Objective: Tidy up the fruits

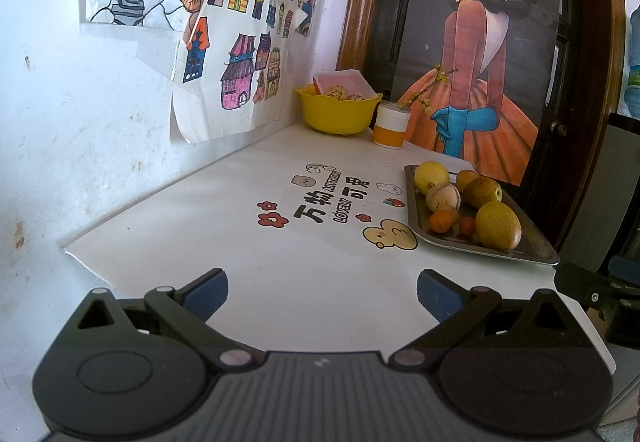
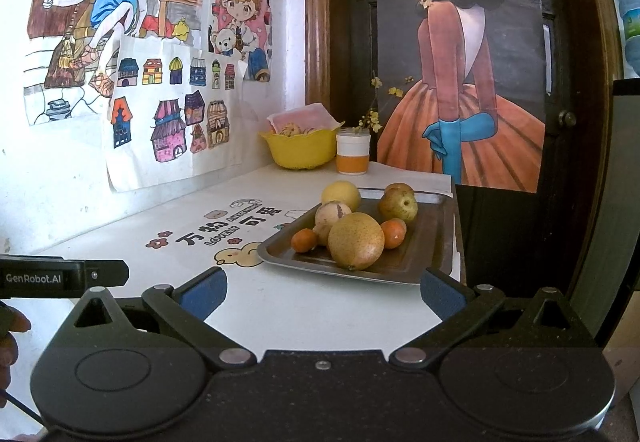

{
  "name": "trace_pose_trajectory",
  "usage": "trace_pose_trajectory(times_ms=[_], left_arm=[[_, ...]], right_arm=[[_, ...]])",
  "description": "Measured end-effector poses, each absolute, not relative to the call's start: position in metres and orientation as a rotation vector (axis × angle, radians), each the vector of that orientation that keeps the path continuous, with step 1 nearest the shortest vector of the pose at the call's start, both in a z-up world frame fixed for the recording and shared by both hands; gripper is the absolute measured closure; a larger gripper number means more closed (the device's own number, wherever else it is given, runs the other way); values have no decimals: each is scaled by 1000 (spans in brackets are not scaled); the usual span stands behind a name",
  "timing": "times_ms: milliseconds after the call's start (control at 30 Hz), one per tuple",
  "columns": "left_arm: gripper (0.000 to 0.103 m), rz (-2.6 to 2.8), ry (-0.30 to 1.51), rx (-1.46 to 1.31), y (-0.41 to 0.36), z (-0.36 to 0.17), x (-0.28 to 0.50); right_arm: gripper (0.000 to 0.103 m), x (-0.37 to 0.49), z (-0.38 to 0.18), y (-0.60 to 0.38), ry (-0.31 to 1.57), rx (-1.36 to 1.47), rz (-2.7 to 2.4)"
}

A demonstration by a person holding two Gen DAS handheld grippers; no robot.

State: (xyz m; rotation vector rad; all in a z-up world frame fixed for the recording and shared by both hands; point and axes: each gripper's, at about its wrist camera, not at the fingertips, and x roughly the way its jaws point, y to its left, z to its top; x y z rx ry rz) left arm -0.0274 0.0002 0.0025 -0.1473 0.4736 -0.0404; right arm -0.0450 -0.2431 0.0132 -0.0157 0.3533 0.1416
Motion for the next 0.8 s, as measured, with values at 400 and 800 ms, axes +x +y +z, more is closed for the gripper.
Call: trace_pose_trajectory(times_ms=[400, 800], left_arm=[[1, -46, 478, -160, -2, 3, -30], [1, -27, 461, -149, -10, 8, -33]], right_arm=[[1, -44, 13, -244, 362, -12, 156], [1, -43, 15, -247, 364, -14, 172]])
